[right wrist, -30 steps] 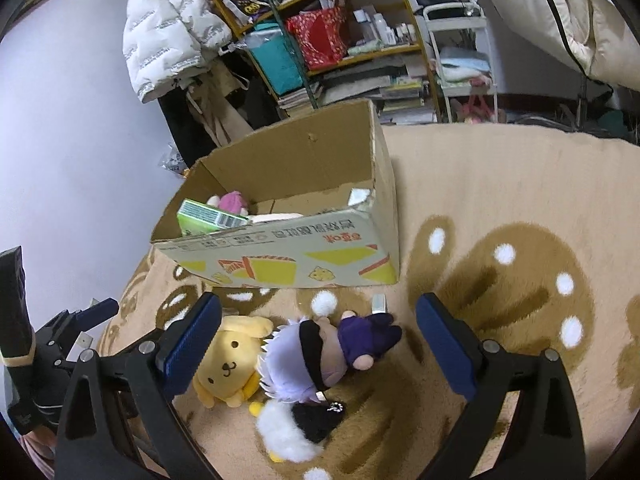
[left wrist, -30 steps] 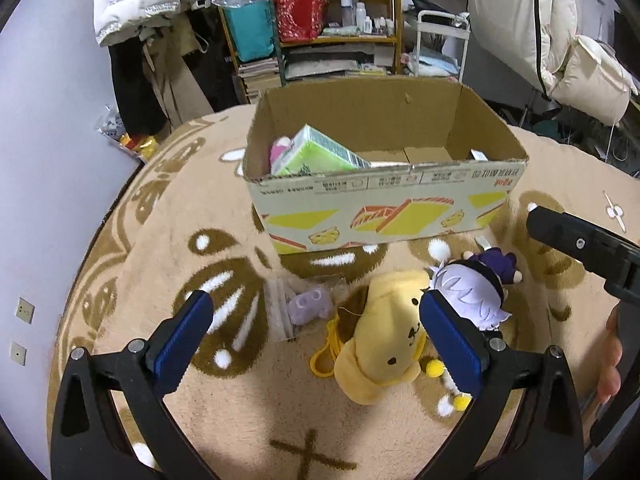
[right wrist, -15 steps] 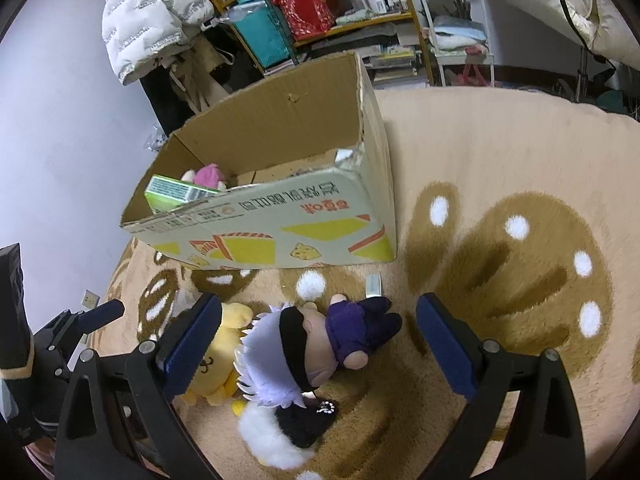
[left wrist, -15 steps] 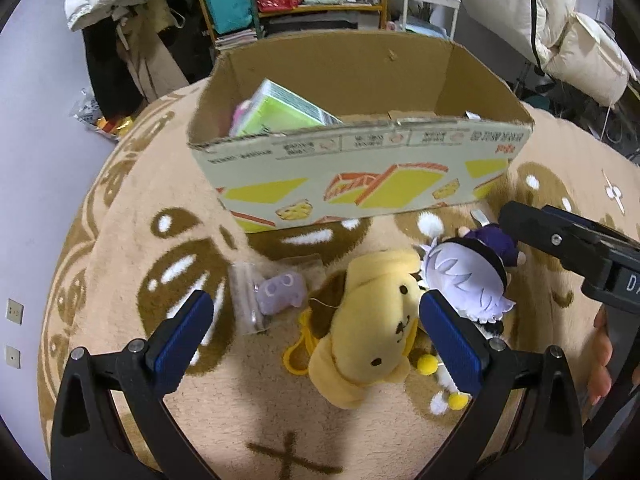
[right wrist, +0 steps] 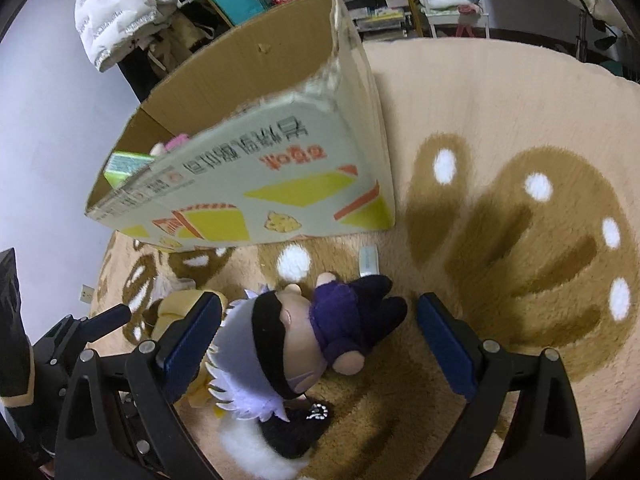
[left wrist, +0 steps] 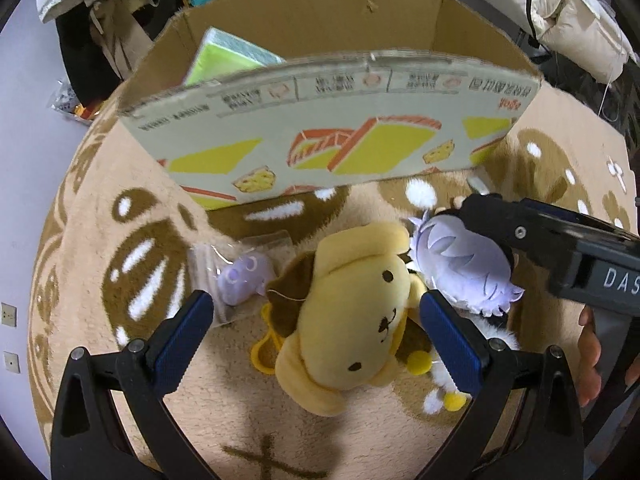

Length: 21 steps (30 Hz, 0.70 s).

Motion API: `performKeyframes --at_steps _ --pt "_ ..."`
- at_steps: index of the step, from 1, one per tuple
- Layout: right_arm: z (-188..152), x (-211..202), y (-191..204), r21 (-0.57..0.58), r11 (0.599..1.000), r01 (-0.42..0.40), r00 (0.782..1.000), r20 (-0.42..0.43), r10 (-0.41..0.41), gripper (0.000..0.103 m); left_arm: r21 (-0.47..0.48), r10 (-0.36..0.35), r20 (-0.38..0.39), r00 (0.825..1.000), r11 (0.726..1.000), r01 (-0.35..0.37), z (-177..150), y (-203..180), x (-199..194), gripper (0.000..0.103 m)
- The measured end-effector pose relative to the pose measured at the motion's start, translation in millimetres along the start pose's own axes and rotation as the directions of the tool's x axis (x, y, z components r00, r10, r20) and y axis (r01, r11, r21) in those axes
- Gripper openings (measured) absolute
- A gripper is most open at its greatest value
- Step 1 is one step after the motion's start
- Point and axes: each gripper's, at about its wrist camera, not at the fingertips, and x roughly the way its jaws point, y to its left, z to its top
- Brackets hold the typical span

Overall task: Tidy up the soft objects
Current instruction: 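Grasp the yellow plush dog with the left tool while the right tool grasps the anime doll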

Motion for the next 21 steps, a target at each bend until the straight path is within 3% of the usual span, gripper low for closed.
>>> performKeyframes --at_steps 6,12,17,21 --pt "-2 15 4 0.0 1.0 -0.008 0.999 -0.043 0.008 0.102 0.018 0.013 -0.07 0.997 1.0 -0.012 0 -10 22 0.102" --pt "-3 16 1 0.033 0.999 -0.004 0.999 -0.041 0.005 0.102 0.015 0.031 -0.089 0.996 0.999 -0.03 0 -14 32 0.101" --pt "-7 20 3 0.024 1.0 0.004 0.997 -0.072 -0.002 0.103 -0.035 -0.031 -0.112 0.993 0.999 0.028 -3 -8 37 0.082" --pt "-9 21 4 0.028 1.0 -0.005 0.996 -0.088 0.007 0.103 -0.034 -0.034 -0.098 0.995 0.999 0.031 -7 -2 36 0.076"
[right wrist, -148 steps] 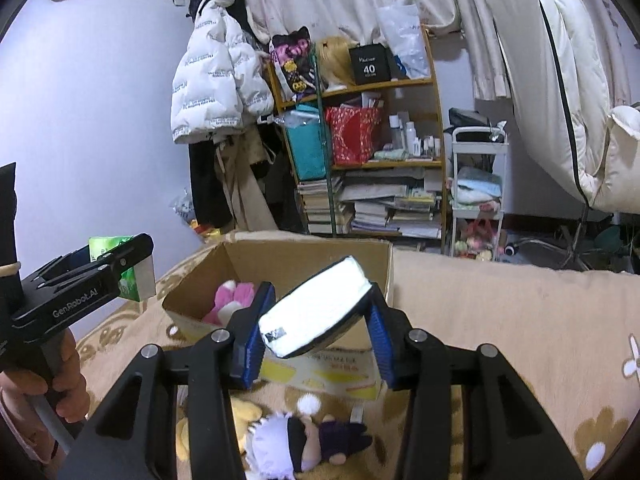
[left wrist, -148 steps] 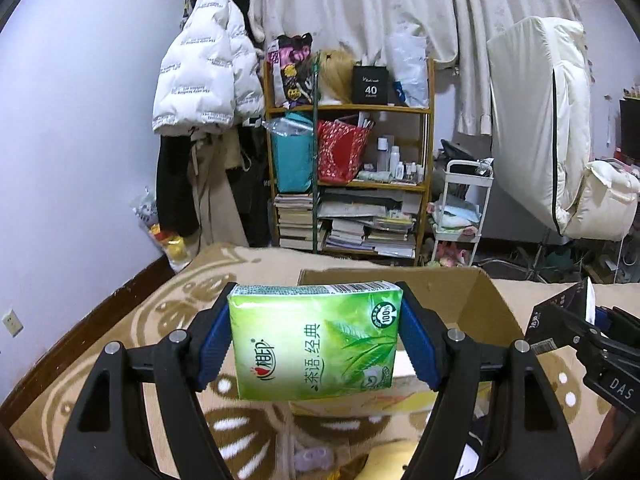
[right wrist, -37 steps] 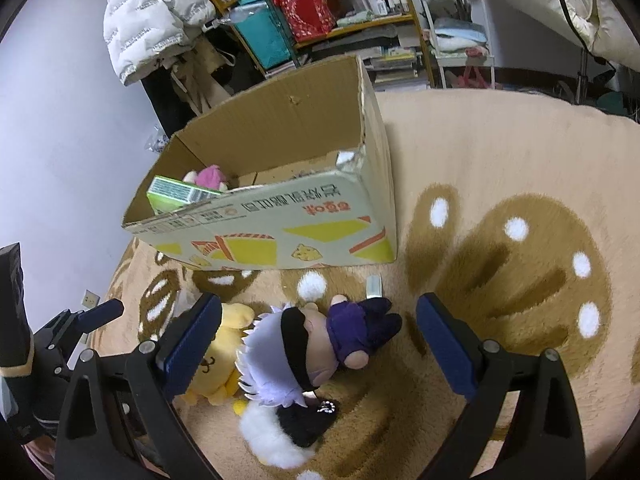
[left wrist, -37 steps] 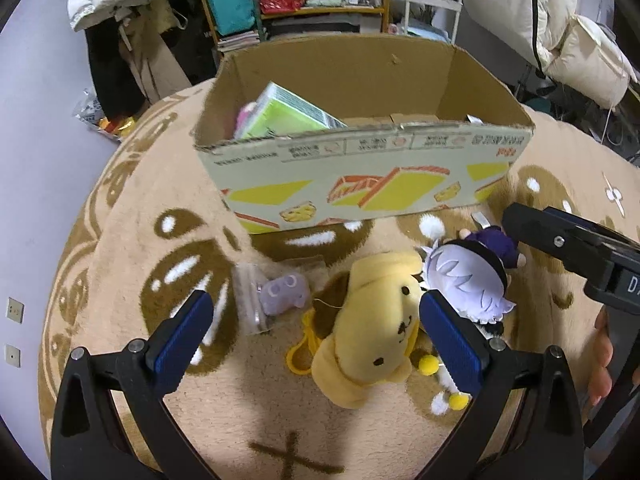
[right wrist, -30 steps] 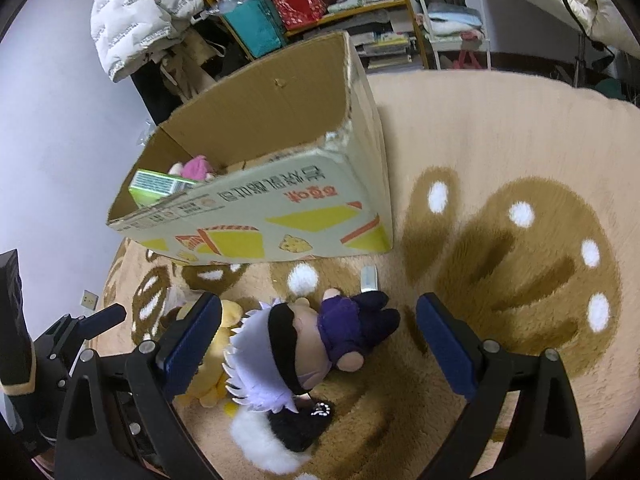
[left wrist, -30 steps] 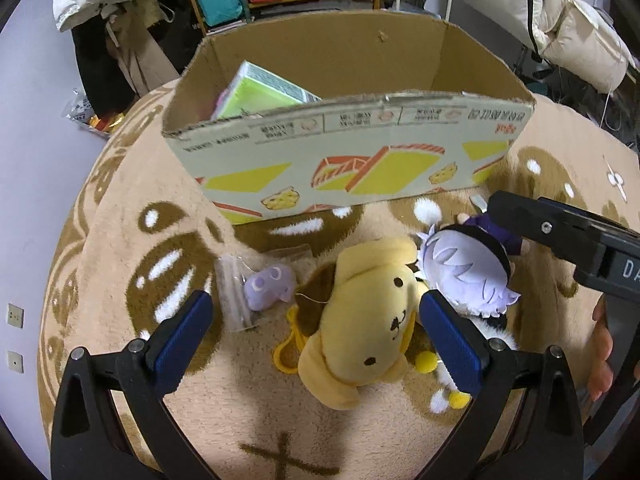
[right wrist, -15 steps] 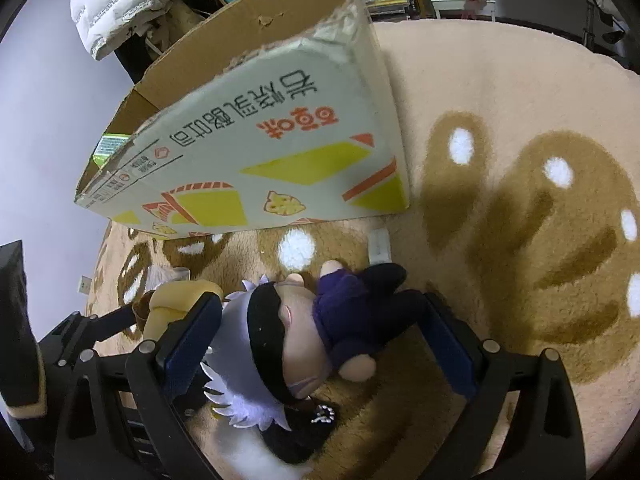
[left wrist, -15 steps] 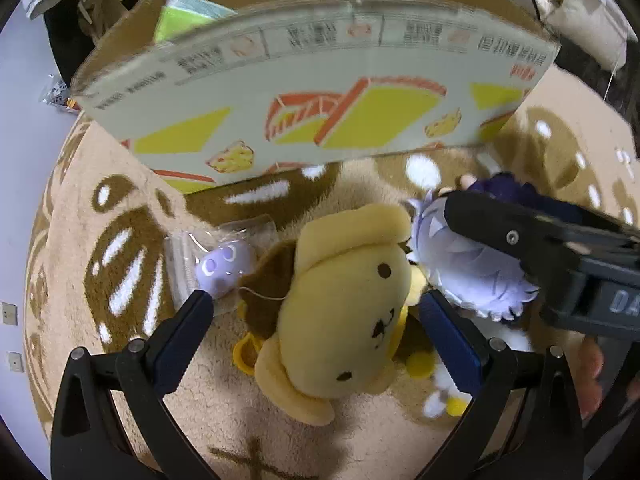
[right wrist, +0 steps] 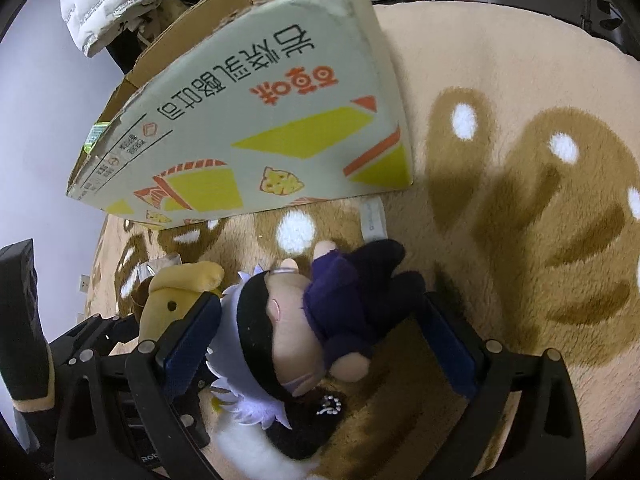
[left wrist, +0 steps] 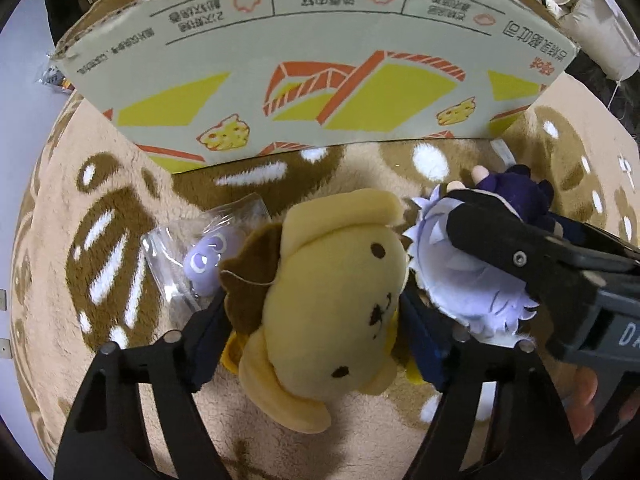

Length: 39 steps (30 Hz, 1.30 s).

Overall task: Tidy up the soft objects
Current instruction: 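Grasp the yellow plush dog with the left tool while the right tool grasps the anime doll, then lift the yellow dog over the box with the left tool while the right tool carries the doll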

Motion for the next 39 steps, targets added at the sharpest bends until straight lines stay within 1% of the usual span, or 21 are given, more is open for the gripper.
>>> performKeyframes --at_steps 1,3,4,5,6,8,10,13,17,20,21,24,26,28,29,30,32,34,37,39 --pt "0 0 0 0.003 1.0 -0.001 1.0 -0.001 0.001 0.102 -0.001 0.001 0.003 1.0 1.0 -0.001 -1 1 -1 0.075" --pt "-1 -2 -1 0.007 1.0 -0.008 1.0 0.0 0.008 0.095 -0.01 0.002 0.014 1.0 1.0 -0.002 -5 6 -10 0.074" --pt "-1 -4 -2 0.012 1.0 -0.016 1.0 0.005 0.016 0.086 -0.015 0.01 0.019 1.0 1.0 -0.01 -6 7 -12 0.073" --pt "-1 -6 -3 0.024 0.999 -0.041 0.999 0.009 0.041 0.082 -0.021 0.021 0.025 0.999 1.0 -0.021 -6 8 -15 0.073" --pt "-1 -7 -4 0.03 0.999 -0.045 0.999 0.011 0.044 0.082 -0.031 0.03 0.03 0.999 0.999 -0.029 -8 9 -18 0.073" --pt "-2 -9 -5 0.029 0.999 -0.046 0.999 0.017 0.045 0.08 -0.054 0.036 0.031 0.999 0.998 -0.034 -8 16 -20 0.069" --pt "-2 -13 -2 0.018 0.999 -0.042 0.999 0.033 0.042 0.078 -0.081 0.032 0.039 0.999 0.996 -0.029 -9 22 -25 0.068" --pt "-2 -24 4 -0.01 1.0 -0.029 0.996 0.081 0.03 0.078 -0.102 0.039 0.079 0.996 0.994 -0.031 -14 30 -37 0.068" --pt "-3 -41 4 -0.009 0.999 -0.046 0.989 0.139 0.047 0.078 -0.137 0.05 0.124 0.991 0.99 -0.033 -21 40 -53 0.068" --pt "-2 -53 2 -0.012 0.999 -0.05 0.982 0.183 0.052 0.078 -0.151 0.058 0.154 0.986 0.988 -0.035 -14 40 -56 0.068" --pt "-3 -59 2 -0.012 0.998 -0.055 0.978 0.198 0.057 0.078 -0.157 0.058 0.176 0.983 0.987 -0.03 -14 40 -61 0.068" --pt "-4 -74 3 -0.015 0.997 -0.075 0.966 0.249 0.077 0.078 -0.169 0.06 0.259 0.964 0.986 -0.016 -16 42 -81 0.068" --pt "-5 -87 5 -0.027 0.996 -0.09 0.954 0.286 0.094 0.078 -0.171 0.075 0.328 0.942 0.985 -0.018 -16 43 -95 0.068" --pt "-6 -97 7 -0.043 0.995 -0.095 0.941 0.322 0.104 0.078 -0.172 0.094 0.41 0.907 0.985 -0.024 -18 44 -112 0.068" --pt "-6 -103 9 -0.059 0.994 -0.096 0.933 0.343 0.11 0.078 -0.174 0.099 0.437 0.894 0.984 -0.024 -18 44 -118 0.068" --pt "-6 -108 12 -0.074 0.993 -0.093 0.924 0.365 0.114 0.078 -0.178 0.107 0.471 0.876 0.984 -0.025 -18 43 -125 0.068" --pt "-6 -119 19 -0.105 0.991 -0.089 0.905 0.407 0.124 0.078 -0.186 0.126 0.508 0.852 0.982 -0.035 -17 45 -134 0.069" --pt "-5 -127 24 -0.13 0.988 -0.081 0.886 0.444 0.131 0.078 -0.194 0.156 0.517 0.842 0.979 -0.062 -12 48 -139 0.069" --pt "-1 -138 31 -0.16 0.984 -0.075 0.86 0.489 0.145 0.078 -0.213 0.155 0.535 0.831 0.976 -0.045 -9 56 -147 0.069" --pt "2 -140 33 -0.17 0.982 -0.076 0.851 0.502 0.153 0.078 -0.216 0.163 0.551 0.818 0.975 -0.049 -4 58 -152 0.069"
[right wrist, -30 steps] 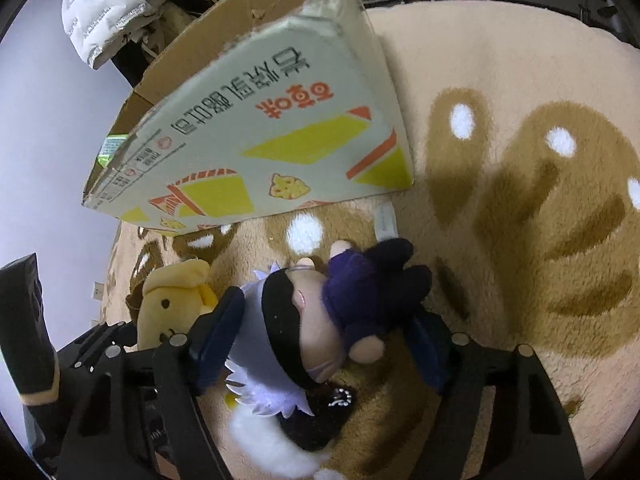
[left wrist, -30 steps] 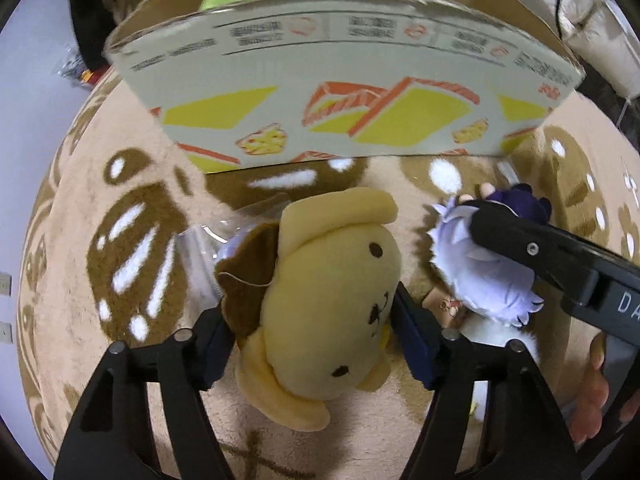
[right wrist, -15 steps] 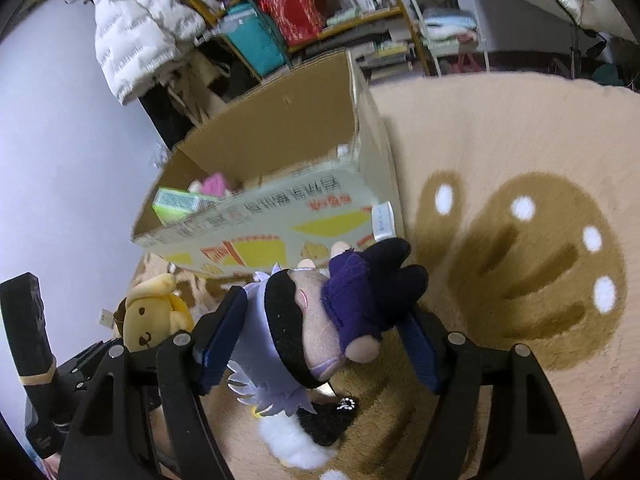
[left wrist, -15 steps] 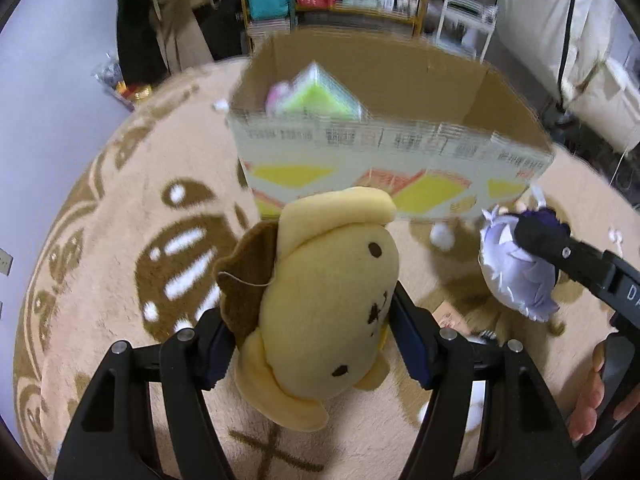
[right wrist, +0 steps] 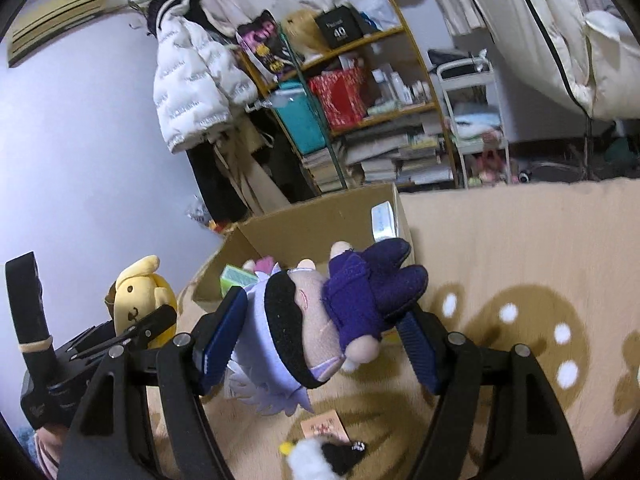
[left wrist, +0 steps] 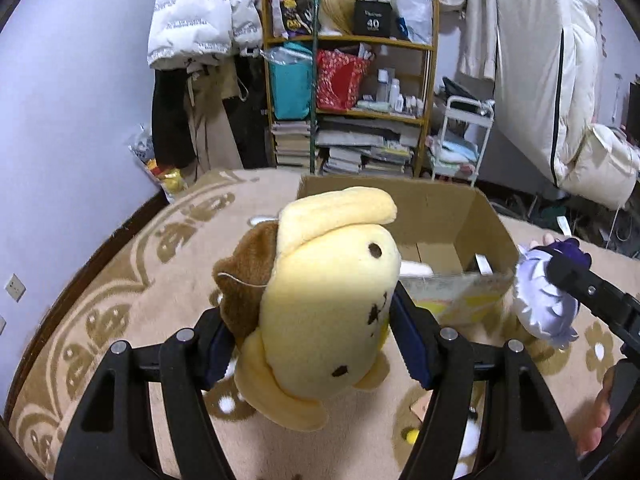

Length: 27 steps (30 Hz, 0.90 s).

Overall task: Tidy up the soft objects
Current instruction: 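Lift the yellow dog over the box with the left tool while the right tool carries the doll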

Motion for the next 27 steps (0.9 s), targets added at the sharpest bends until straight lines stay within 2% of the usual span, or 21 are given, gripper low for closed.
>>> performKeyframes --at_steps 6,12,19,27 --pt "9 1 -1 -0.018 1.0 -0.008 0.999 0.035 0.009 0.078 -0.009 0.01 0.063 0.998 1.0 -0.009 23 -1 -2 0.069" --pt "19 14 -1 -0.049 0.999 -0.008 0.998 0.054 0.01 0.078 0.031 -0.003 0.103 0.995 1.0 0.0 42 -7 5 0.069" --pt "27 25 2 -0.091 0.996 -0.001 0.996 0.087 0.008 0.078 0.062 -0.024 0.098 0.995 0.998 0.018 50 -16 23 0.069" --pt "28 28 2 -0.09 0.996 0.0 0.997 0.083 0.007 0.078 0.097 -0.044 0.074 0.996 0.995 0.037 54 -25 46 0.07"
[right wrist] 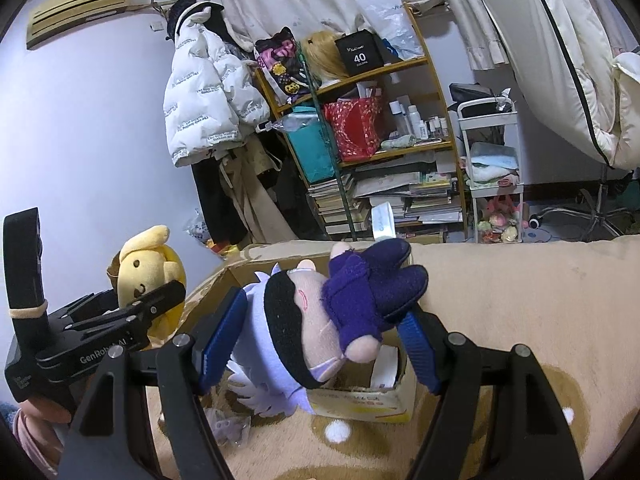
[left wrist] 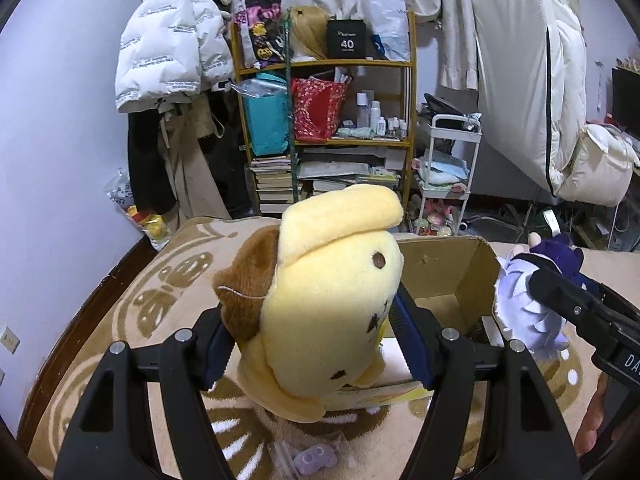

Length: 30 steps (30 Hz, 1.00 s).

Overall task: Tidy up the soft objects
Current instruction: 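Lift the yellow dog over the box with the left tool while the right tool carries the doll, then release the yellow dog into the box with the left tool while the right tool drops the doll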

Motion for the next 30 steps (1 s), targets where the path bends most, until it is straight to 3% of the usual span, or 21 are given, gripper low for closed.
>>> performKeyframes --at_steps 12,18,22,30 --pt "5 34 -5 0.016 1.0 0.011 0.999 -0.045 -0.01 0.079 0.039 -0.018 -0.044 0.999 0.999 0.019 -4 -13 31 0.072" --pt "0 44 -8 0.011 1.0 0.025 0.997 -0.068 -0.024 0.08 0.032 -0.02 -0.053 0.998 0.999 0.021 -5 -12 41 0.079" --pt "-5 48 -11 0.019 0.999 0.033 0.996 -0.083 -0.031 0.081 0.023 0.005 -0.052 0.999 1.0 -0.003 -7 -9 42 0.089" --pt "-4 49 -17 0.042 0.999 0.031 0.995 -0.097 -0.027 0.082 0.018 -0.004 -0.064 0.998 1.0 0.005 -10 -5 39 0.092"
